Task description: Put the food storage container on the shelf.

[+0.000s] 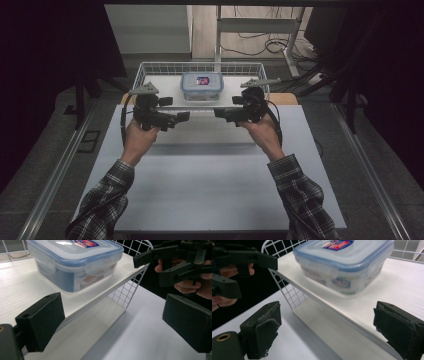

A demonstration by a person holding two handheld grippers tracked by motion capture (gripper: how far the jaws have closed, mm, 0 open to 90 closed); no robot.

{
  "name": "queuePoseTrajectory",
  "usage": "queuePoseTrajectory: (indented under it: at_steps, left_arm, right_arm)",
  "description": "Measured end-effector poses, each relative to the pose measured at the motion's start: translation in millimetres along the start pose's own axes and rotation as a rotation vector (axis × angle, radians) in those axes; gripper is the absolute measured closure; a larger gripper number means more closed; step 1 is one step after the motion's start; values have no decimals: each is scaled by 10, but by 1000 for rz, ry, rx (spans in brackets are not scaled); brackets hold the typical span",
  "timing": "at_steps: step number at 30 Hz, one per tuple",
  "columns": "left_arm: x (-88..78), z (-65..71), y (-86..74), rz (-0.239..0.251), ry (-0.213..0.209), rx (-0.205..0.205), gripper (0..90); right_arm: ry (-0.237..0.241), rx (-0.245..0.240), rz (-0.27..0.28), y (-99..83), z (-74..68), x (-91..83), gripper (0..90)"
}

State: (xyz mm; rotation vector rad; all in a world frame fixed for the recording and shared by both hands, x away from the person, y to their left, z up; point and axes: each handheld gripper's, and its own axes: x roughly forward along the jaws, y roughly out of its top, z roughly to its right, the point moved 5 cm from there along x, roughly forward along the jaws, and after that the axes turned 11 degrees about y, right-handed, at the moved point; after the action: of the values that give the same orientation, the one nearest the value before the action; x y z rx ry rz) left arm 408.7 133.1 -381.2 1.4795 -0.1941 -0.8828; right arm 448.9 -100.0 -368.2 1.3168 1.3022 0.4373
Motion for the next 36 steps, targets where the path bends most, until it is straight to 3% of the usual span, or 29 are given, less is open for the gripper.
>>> queuePoseTrajectory:
  at_steps: [4, 15, 24, 29, 31, 34, 36]
  left_arm:
    - [-26, 62, -55, 4, -8, 11, 36]
    - [-82, 227, -273, 3, 24, 79, 27]
    - [-59, 326, -522, -33, 46, 128, 15]
    - [-22, 361, -687, -56, 50, 153, 10]
    - [5, 373, -759, -52, 55, 145, 10]
    - [50, 387, -864, -83, 61, 143, 11]
    - [60, 409, -923, -96, 44, 129, 16]
  right_arm:
    - [0, -33, -3, -68, -59, -24, 43]
    - [8, -88, 26, -262, -213, -80, 4]
    - [7, -107, 11, -480, -268, -52, 3]
    - [4, -128, -27, -638, -280, -17, 3]
    - [0, -131, -45, -686, -282, 2, 3]
    - [-16, -142, -53, -724, -296, 9, 3]
    - [-8, -138, -53, -751, -320, 10, 0]
